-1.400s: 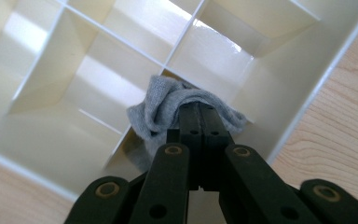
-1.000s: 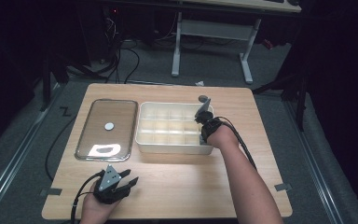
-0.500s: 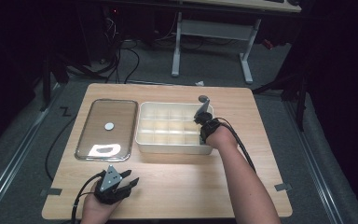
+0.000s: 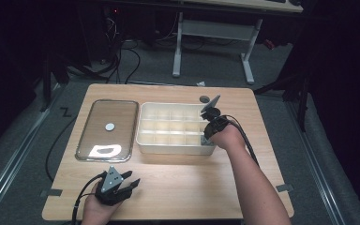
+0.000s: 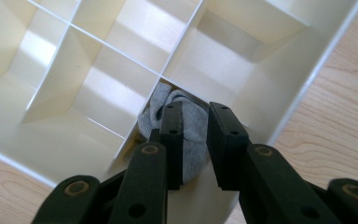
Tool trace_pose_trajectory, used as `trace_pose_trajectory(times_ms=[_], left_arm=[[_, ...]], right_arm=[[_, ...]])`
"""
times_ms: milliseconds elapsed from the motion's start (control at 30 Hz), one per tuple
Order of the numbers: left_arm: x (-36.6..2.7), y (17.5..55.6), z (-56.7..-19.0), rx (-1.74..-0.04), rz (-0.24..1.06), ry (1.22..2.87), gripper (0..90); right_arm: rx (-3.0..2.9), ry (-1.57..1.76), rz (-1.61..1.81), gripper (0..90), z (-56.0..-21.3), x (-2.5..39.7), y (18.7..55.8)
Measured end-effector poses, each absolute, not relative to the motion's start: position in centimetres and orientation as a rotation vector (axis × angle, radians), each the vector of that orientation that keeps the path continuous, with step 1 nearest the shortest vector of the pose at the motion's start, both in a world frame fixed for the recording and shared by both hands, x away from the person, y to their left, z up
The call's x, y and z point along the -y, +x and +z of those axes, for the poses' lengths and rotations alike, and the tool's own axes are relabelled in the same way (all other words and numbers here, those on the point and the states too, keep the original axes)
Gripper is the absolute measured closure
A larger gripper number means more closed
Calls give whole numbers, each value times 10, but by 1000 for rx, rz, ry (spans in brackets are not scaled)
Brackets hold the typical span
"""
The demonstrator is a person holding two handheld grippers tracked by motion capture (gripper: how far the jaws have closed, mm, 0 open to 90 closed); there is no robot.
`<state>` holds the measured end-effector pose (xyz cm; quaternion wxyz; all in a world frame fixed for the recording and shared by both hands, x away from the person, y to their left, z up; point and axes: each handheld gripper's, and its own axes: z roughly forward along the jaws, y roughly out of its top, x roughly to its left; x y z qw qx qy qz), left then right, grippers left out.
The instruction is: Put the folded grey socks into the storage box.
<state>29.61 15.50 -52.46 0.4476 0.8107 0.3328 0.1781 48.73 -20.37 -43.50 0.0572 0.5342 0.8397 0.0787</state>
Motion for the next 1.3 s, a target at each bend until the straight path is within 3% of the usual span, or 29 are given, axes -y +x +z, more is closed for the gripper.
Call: trace_pose_trajectory(times_ms=[667,900,1300], left_arm=[[-153,297,-525,-813,444,2022,545],[-154,297,-525,-823,451,2016,533],[-156,297,-527,-855,460,2017,518]], right_arm=[[-2482,1536,499,590,-412,215,452],[-2385,1497,659,485,-413,222,439],[-2298,1406,776,393,-417,226,408]])
